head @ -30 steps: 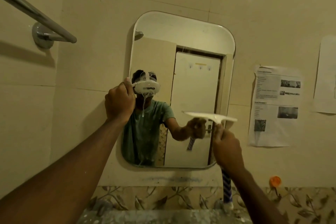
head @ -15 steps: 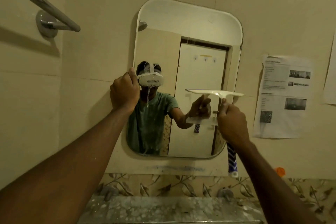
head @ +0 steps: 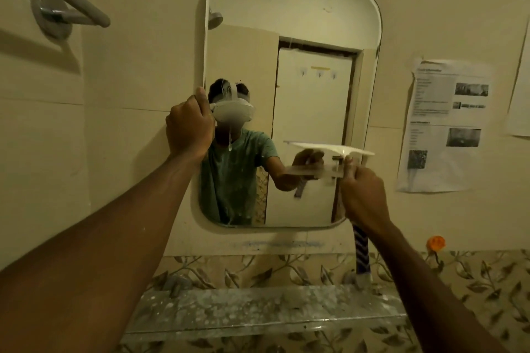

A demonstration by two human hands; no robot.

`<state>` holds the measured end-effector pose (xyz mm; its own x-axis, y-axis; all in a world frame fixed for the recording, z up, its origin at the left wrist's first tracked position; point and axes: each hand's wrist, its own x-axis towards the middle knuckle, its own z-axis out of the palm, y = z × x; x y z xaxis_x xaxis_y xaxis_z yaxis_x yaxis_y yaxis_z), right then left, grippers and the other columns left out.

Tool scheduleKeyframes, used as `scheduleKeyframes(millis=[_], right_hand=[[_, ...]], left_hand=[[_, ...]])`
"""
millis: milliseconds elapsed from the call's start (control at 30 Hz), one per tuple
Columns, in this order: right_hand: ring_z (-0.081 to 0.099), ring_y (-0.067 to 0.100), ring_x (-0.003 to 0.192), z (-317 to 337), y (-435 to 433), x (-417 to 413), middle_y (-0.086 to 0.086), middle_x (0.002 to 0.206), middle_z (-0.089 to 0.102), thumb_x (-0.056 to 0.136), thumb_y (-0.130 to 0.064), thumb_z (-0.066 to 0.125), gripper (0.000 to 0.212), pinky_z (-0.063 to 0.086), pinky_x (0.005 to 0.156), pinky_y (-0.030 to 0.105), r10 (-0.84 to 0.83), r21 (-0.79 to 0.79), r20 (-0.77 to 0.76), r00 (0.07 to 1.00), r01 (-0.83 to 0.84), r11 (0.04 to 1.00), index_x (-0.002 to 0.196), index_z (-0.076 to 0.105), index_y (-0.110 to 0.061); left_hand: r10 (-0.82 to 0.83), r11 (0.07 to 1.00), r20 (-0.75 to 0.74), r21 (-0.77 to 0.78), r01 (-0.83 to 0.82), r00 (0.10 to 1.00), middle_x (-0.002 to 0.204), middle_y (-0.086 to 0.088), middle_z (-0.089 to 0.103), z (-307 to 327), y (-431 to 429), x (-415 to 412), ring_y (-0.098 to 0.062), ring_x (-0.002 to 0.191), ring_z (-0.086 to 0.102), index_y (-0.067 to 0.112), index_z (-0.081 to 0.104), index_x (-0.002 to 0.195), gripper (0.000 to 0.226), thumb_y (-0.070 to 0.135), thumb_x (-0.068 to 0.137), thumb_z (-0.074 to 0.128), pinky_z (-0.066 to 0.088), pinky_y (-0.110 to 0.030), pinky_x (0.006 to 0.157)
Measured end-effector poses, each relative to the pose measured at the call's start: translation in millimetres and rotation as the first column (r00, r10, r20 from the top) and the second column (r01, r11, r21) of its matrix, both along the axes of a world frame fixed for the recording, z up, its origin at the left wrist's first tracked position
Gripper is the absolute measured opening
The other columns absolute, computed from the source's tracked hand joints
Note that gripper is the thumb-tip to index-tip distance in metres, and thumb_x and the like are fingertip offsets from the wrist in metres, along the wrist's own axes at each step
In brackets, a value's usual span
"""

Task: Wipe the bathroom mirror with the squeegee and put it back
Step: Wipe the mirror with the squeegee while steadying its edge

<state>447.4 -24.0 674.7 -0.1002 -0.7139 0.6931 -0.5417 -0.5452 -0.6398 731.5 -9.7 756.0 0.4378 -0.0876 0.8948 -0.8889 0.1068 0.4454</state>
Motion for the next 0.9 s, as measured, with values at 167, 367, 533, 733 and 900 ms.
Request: scheduleKeyframes(millis=[167, 367, 533, 733, 900], right_hand=[[0.067, 0.03, 0.065, -32, -15, 3, 0.012, 0.072, 0.066, 0.103, -0.041, 0.028, 0.044, 0.058, 0.057, 0.049, -0.005, -0.021, -0.002, 1.0, 0.005, 1.0, 0.083, 0.057, -0.014], [0.049, 0.011, 0.047, -120, 7, 12, 0.0, 0.056, 0.053, 0.103, -0.037, 0.029, 0.044, 0.037, 0.044, 0.024, -0.067, 0.132, -0.033, 0.997, 0.071, 0.989, 0.068, 0.05, -0.021], [0.05, 0.017, 0.048, -75, 2, 3, 0.005, 0.061, 0.056, 0.103, -0.037, 0.031, 0.045, 0.046, 0.045, 0.034, -0.027, 0.074, 0.016, 1.0, 0.026, 0.997, 0.072, 0.054, -0.014], [0.062, 0.021, 0.058, -43, -11, 2, 0.007, 0.068, 0.062, 0.104, -0.035, 0.027, 0.044, 0.053, 0.05, 0.036, -0.039, -0.012, 0.005, 0.999, 0.039, 0.999, 0.082, 0.056, -0.011], [0.051, 0.011, 0.049, -130, 2, 9, 0.0, 0.059, 0.055, 0.103, -0.036, 0.028, 0.044, 0.033, 0.044, 0.022, -0.097, 0.112, 0.021, 0.995, 0.094, 0.989, 0.075, 0.055, -0.016]], left_hand=[[-0.019, 1.0, 0.024, -0.021, 0.02, 1.0, 0.079, -0.021, 0.068, -4, -5, 4, -0.036, 0.073, 0.065, 0.0, 0.064, 0.085, 0.054, 0.035, 0.104, 0.027, 0.046, -0.034, 0.062], [-0.018, 1.0, 0.017, -0.018, 0.019, 1.0, 0.082, -0.021, 0.068, -6, -4, 2, -0.035, 0.074, 0.065, 0.0, 0.064, 0.086, 0.053, 0.035, 0.104, 0.027, 0.041, -0.031, 0.061], [-0.039, 0.999, -0.027, -0.023, 0.038, 0.999, 0.08, -0.015, 0.067, -8, -5, -1, -0.028, 0.071, 0.064, 0.003, 0.062, 0.087, 0.051, 0.036, 0.103, 0.027, 0.047, -0.032, 0.061], [-0.025, 1.0, -0.014, -0.015, 0.025, 1.0, 0.081, -0.015, 0.067, -9, -7, -1, -0.026, 0.072, 0.064, 0.003, 0.062, 0.089, 0.05, 0.035, 0.103, 0.027, 0.045, -0.029, 0.061], [-0.002, 1.0, 0.002, -0.013, 0.002, 1.0, 0.084, -0.016, 0.069, -9, -7, -2, -0.026, 0.075, 0.066, 0.002, 0.063, 0.092, 0.049, 0.034, 0.104, 0.027, 0.042, -0.025, 0.061]])
